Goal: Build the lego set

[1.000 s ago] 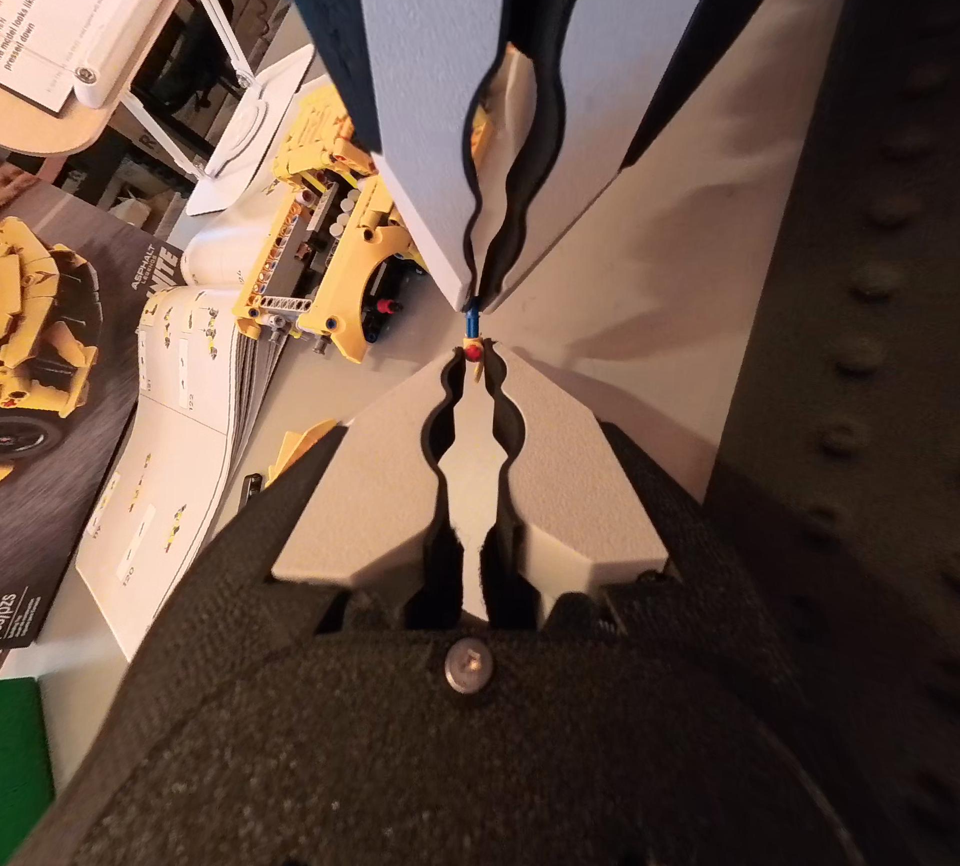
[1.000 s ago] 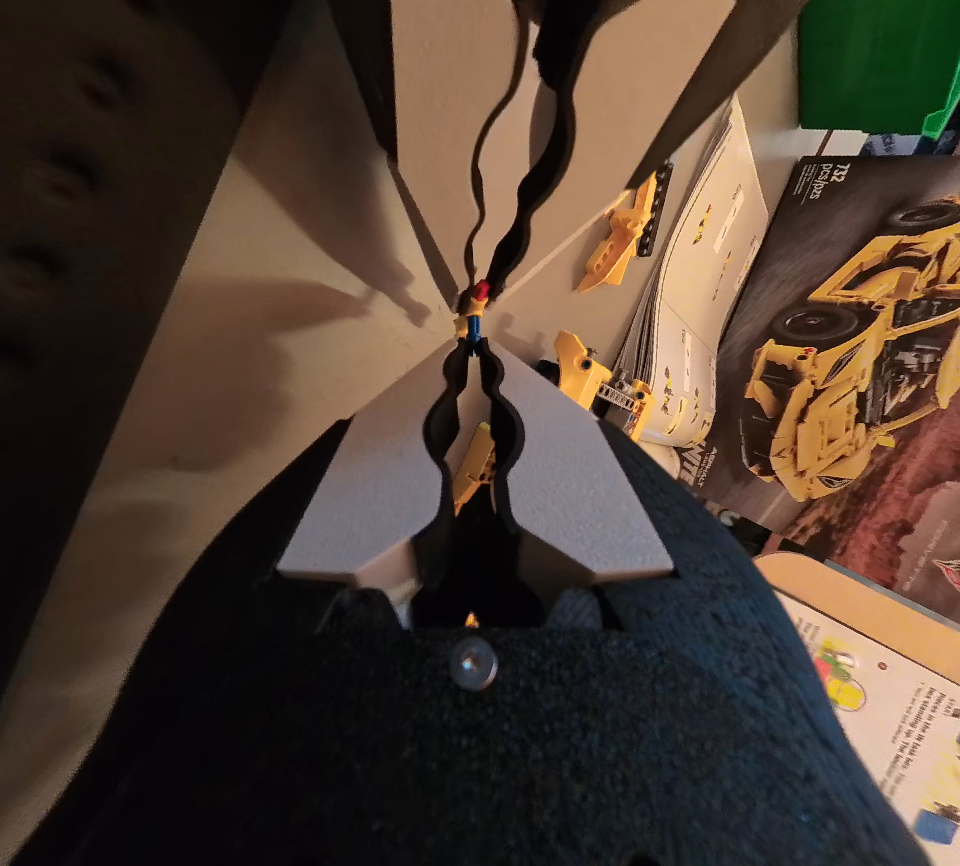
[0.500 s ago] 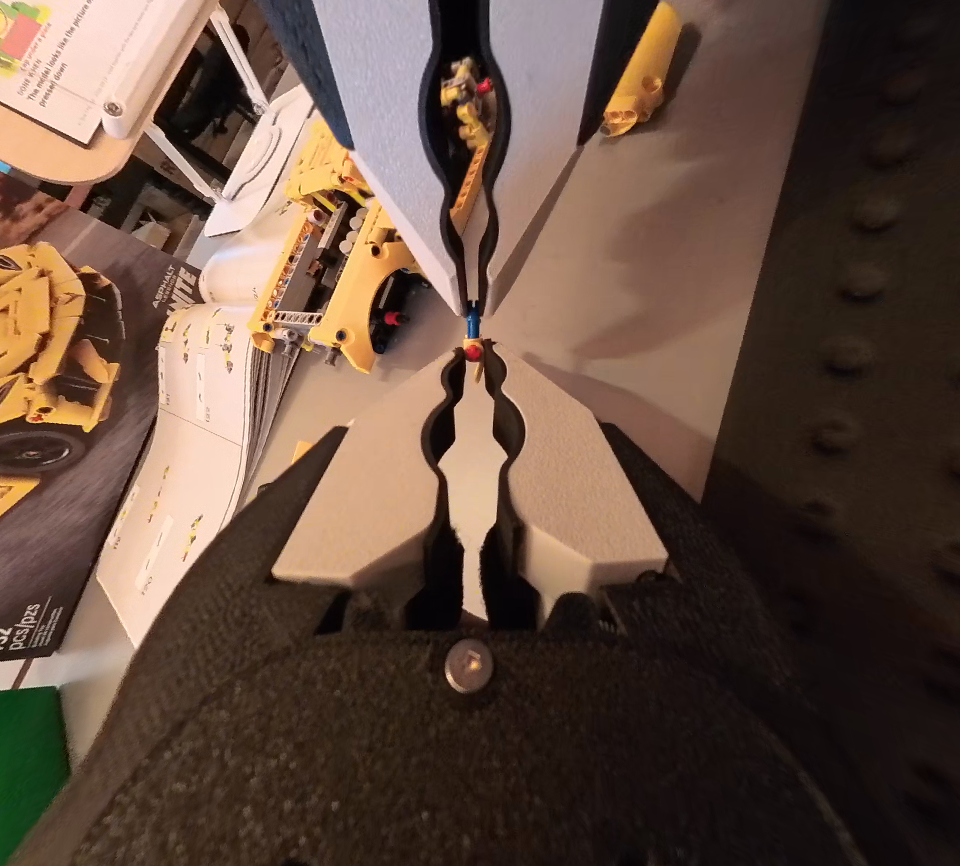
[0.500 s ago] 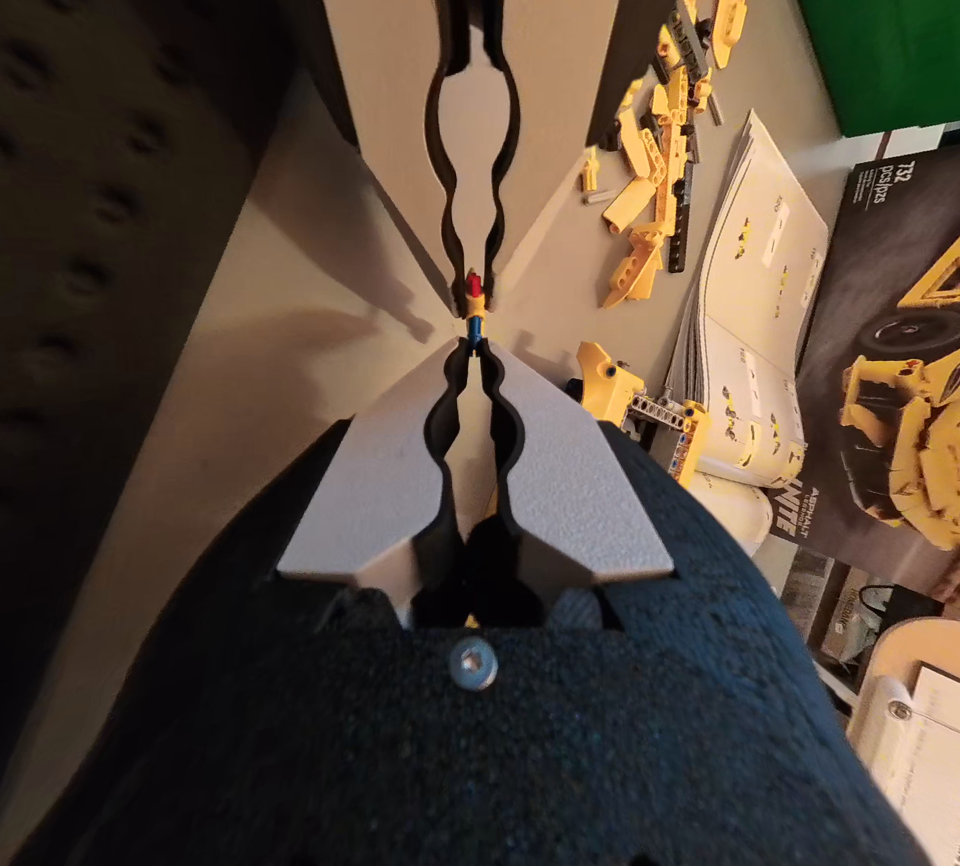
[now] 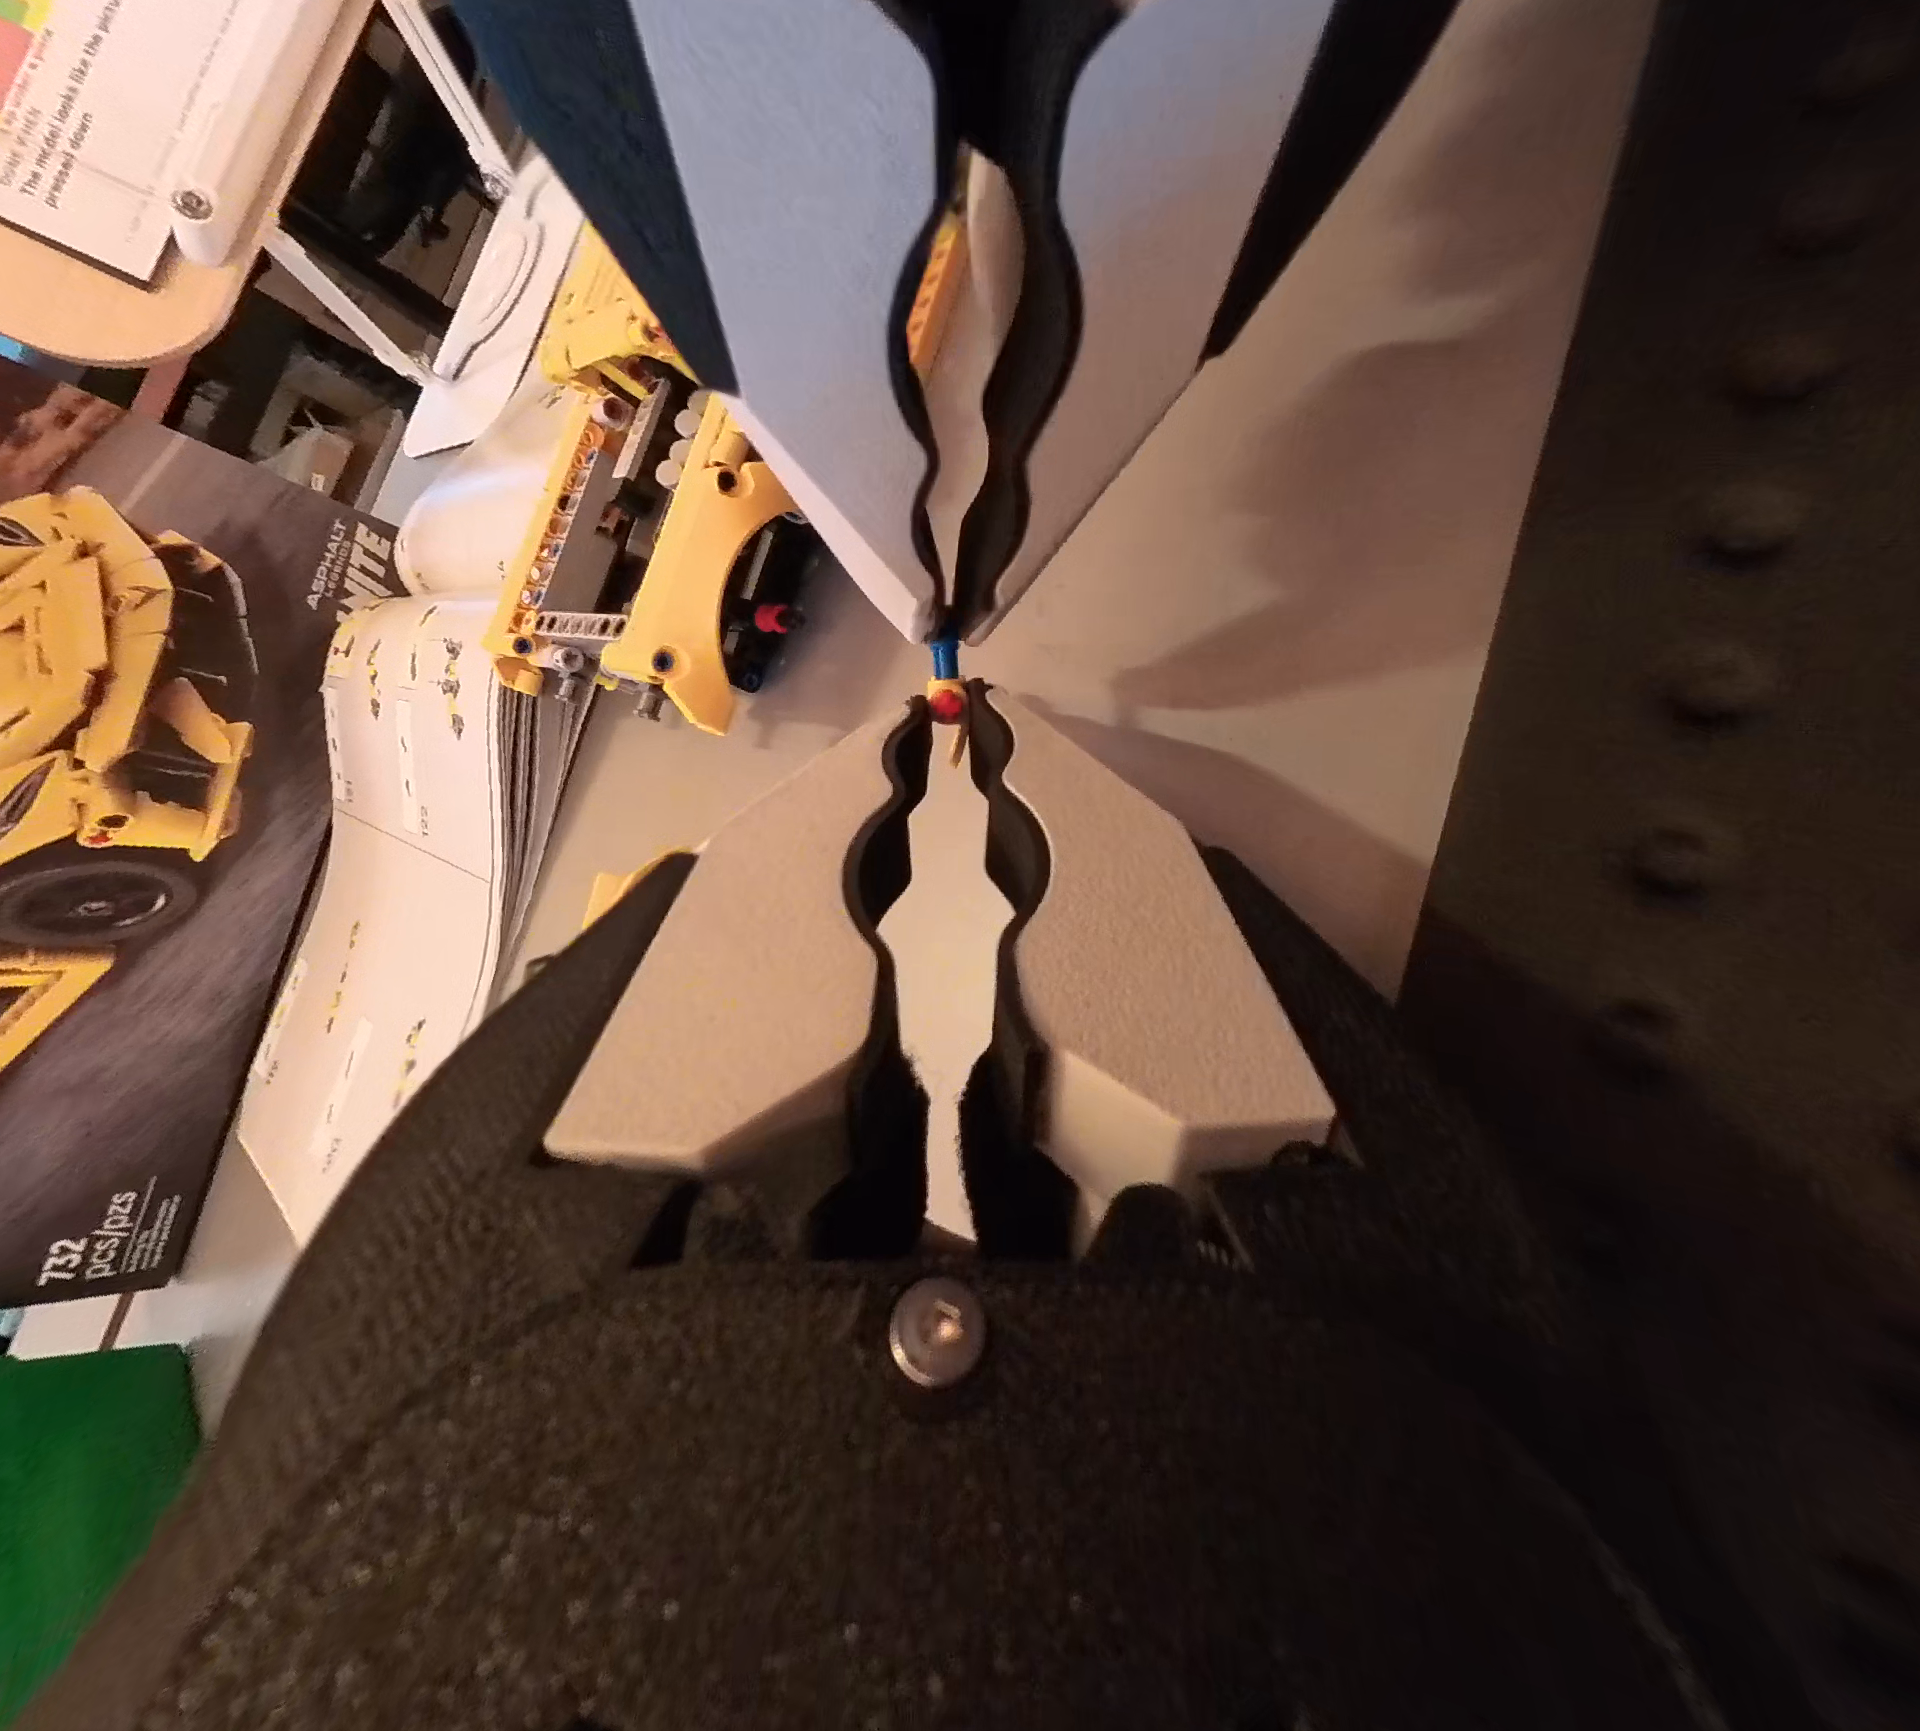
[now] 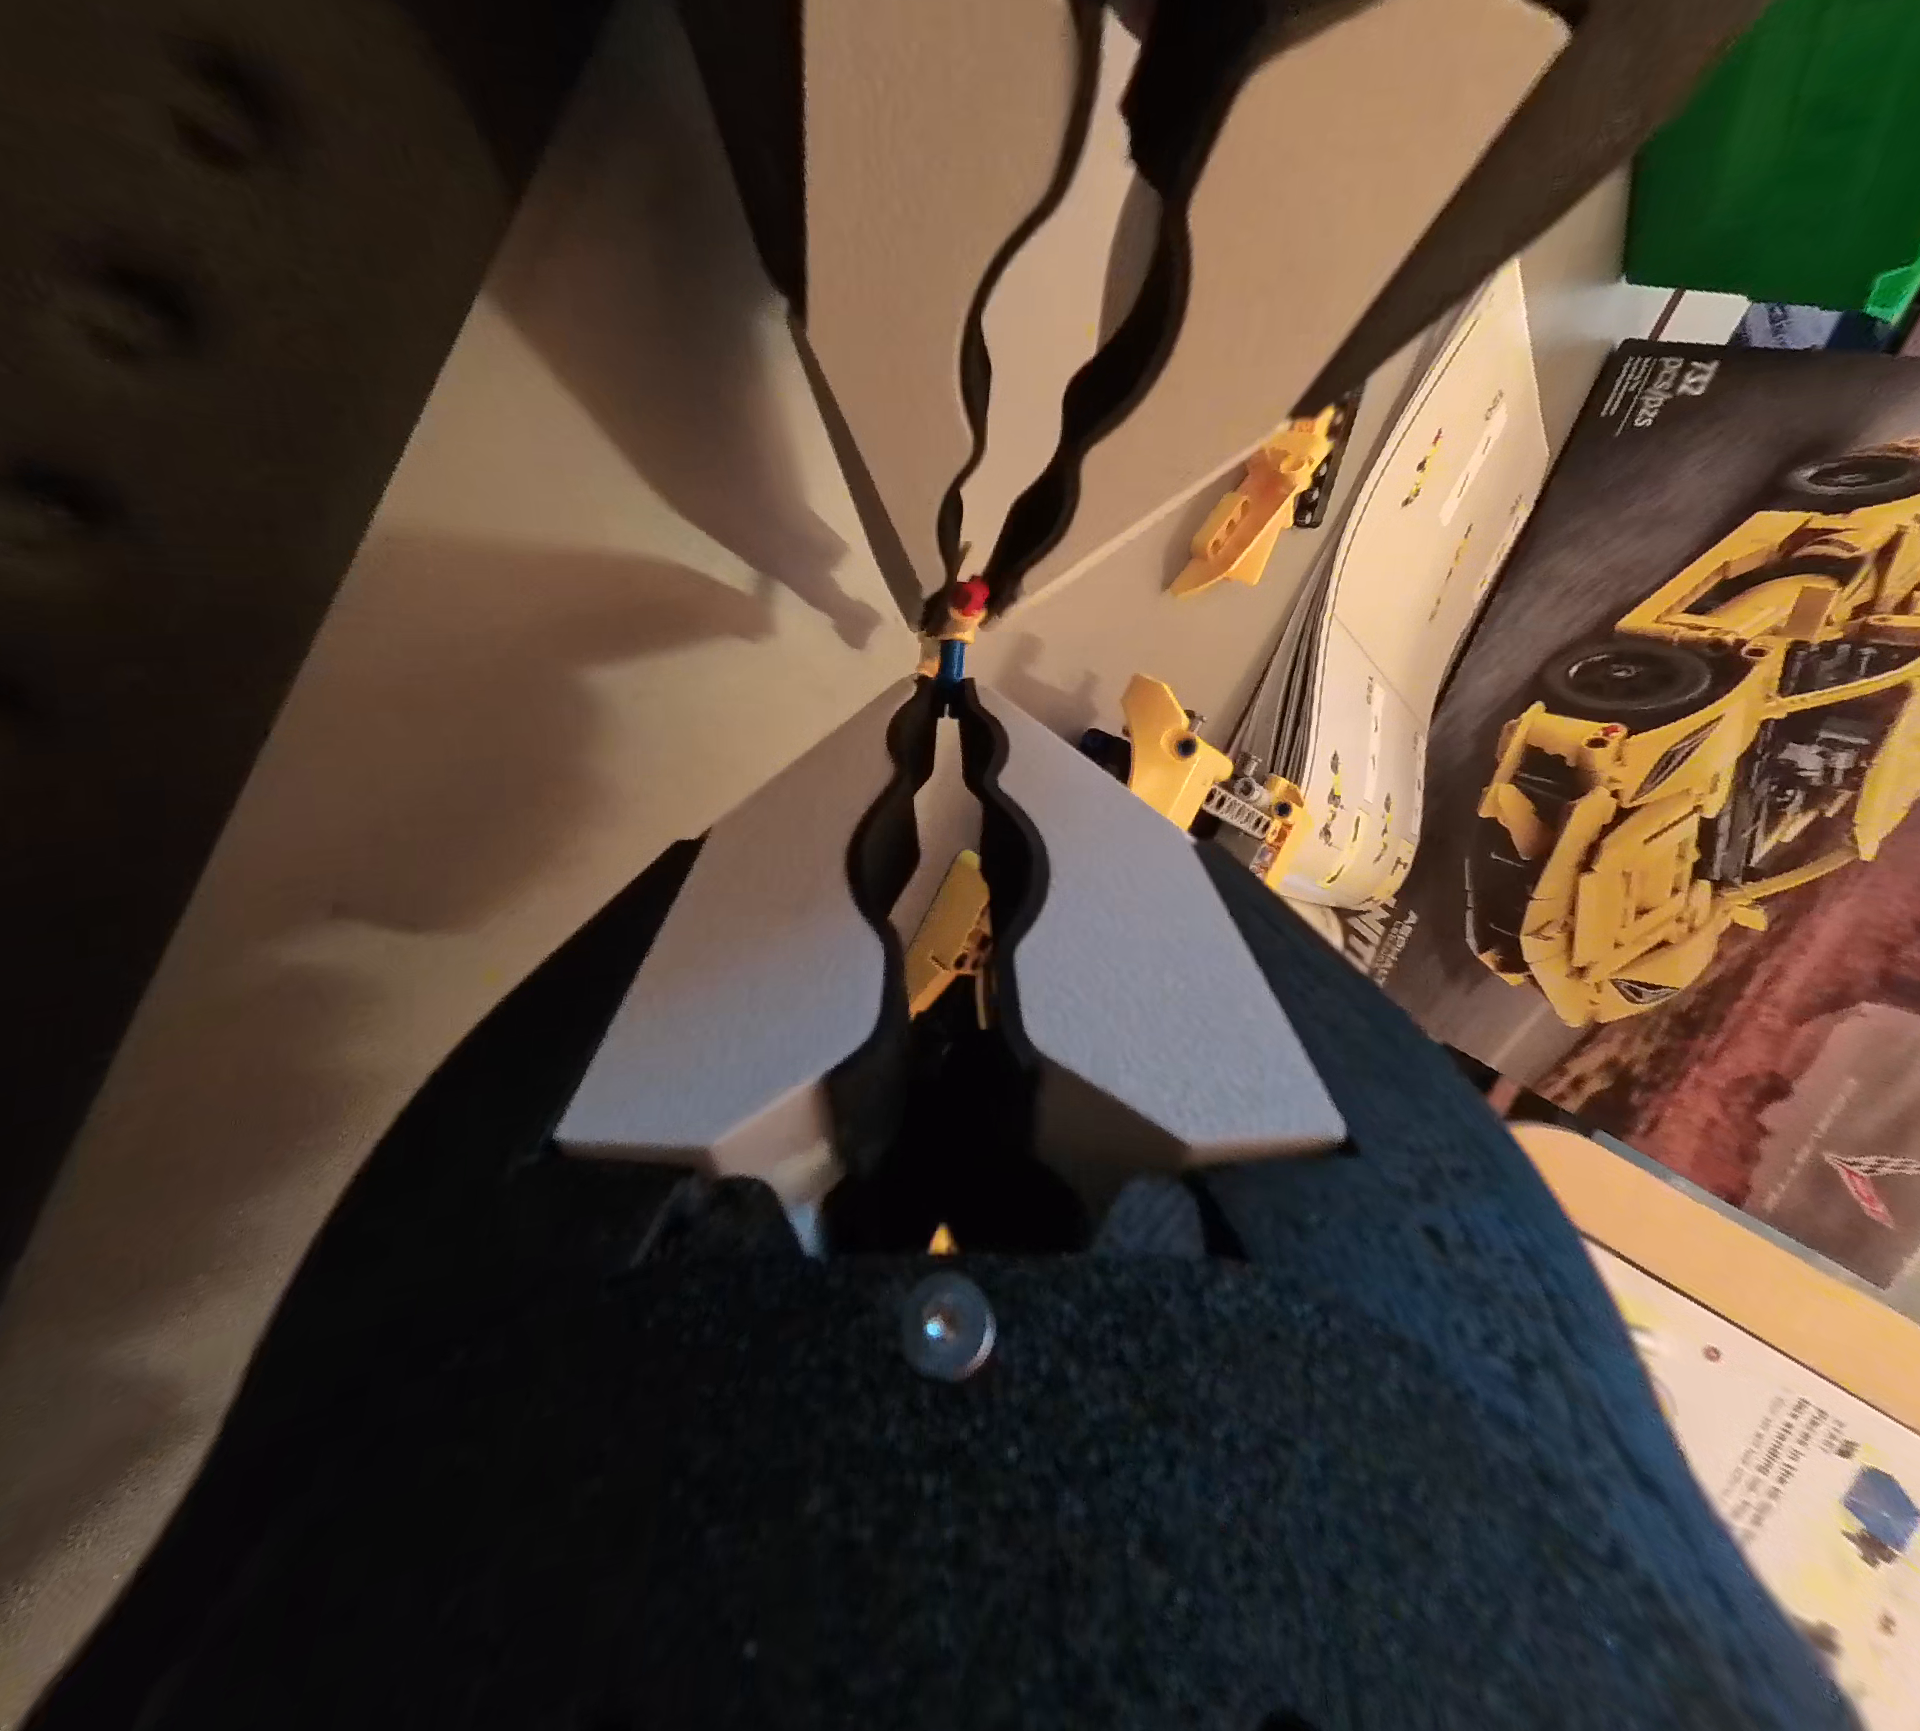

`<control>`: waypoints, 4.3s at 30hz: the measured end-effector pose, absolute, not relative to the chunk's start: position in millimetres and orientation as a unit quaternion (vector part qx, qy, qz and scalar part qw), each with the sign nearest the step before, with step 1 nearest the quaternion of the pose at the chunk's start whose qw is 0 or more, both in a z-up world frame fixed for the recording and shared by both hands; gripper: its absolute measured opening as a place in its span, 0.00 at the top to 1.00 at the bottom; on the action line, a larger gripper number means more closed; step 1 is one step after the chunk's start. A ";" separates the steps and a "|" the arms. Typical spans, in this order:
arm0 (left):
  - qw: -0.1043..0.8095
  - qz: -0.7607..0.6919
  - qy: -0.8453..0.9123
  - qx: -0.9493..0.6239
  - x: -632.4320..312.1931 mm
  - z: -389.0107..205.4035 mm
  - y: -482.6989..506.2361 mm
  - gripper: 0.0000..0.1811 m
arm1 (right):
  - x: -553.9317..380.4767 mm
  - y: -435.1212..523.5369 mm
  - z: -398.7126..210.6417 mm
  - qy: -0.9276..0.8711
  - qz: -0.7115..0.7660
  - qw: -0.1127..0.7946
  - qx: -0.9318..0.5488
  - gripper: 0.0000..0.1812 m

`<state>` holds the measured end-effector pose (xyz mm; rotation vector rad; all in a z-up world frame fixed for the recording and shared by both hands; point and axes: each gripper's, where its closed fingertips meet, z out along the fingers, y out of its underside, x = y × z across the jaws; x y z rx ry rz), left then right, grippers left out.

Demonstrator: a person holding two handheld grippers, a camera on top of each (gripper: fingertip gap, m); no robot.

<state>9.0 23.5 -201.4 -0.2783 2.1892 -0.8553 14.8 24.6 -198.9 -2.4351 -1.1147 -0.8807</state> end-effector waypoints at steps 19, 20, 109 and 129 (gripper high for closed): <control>0.385 -0.378 0.835 -0.111 8.2 -186.6 19.5 0.96 | 5.9 20.1 -182.5 -0.288 -0.160 0.314 -0.891 0.94; 0.385 -0.379 0.834 -0.112 8.3 -186.0 19.6 0.96 | 4.8 20.0 -182.4 -0.279 -0.147 0.320 -0.893 0.92; 0.490 -0.355 0.791 -0.082 11.8 -165.4 21.6 1.00 | 2.2 21.9 -145.3 0.092 0.216 0.556 -0.797 0.98; 0.527 -0.248 0.812 -0.026 14.6 -188.0 22.9 1.00 | 1.0 21.0 -171.0 0.092 0.183 0.513 -0.834 0.98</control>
